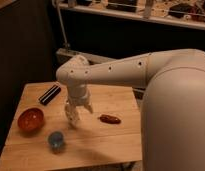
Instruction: Place the eraser on the white sponge
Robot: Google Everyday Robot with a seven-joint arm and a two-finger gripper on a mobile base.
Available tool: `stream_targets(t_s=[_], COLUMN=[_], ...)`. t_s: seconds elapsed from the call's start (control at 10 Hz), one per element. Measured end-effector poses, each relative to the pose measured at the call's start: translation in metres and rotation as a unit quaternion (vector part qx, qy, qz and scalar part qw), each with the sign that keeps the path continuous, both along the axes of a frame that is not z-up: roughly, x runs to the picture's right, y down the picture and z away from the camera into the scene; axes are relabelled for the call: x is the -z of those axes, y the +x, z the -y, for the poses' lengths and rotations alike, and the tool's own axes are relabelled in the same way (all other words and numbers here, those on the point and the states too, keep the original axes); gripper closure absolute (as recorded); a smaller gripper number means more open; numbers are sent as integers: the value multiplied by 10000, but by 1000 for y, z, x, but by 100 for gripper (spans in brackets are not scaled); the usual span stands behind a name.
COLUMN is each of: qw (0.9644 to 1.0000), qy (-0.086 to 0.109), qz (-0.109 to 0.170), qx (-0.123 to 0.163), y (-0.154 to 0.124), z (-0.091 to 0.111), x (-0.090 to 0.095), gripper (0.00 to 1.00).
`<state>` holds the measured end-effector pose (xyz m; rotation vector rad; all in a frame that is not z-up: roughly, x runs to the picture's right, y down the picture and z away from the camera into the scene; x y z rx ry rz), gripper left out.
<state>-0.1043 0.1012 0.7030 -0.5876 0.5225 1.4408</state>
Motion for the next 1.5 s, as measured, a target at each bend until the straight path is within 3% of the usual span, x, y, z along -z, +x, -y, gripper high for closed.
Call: stream_targets(t_s=[0.2,0.4,0.6,0.8,0.9,1.2,1.5], qw=[10000,9982,9894,9811,9789,9796,9822], qy=[19,133,436,707,875,1323,1474], qz=[-98,-585,-1378,-1793,-1844,-1509,-1160], qx=[5,-45,-133,-148,-141,-37,45], y=[4,25,59,71,68,26,-30], z=[0,7,35,64,84,141,171], x=[0,-1,1,1,-5,-38,-71], gripper=[35,35,35,35,35,35,35])
